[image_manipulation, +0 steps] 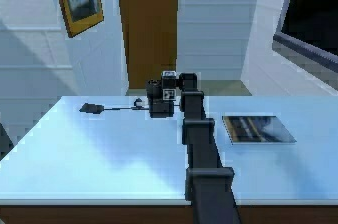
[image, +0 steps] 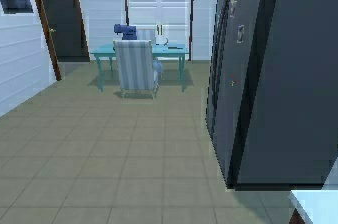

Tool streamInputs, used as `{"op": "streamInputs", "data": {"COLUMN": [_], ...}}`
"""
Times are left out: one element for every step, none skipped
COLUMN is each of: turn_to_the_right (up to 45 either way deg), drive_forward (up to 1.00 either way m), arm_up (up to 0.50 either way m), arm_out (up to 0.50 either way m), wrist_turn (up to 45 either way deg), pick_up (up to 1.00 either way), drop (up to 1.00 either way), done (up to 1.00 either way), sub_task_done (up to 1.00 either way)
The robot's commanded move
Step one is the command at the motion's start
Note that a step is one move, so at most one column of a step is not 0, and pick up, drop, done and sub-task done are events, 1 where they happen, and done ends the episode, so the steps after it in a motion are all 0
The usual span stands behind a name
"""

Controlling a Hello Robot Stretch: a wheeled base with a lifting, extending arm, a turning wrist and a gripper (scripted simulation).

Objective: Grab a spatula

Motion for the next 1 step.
{"op": "streamInputs", "data": {"turn_to_the_right": [0.0], "drive_forward": [0.0], "arm_up": [0.0], "arm_out": [0.0], "wrist_turn": [0.0], "pick_up": [0.0], "drop": [0.0], "done": [1.0], "sub_task_done": [0.0]}}
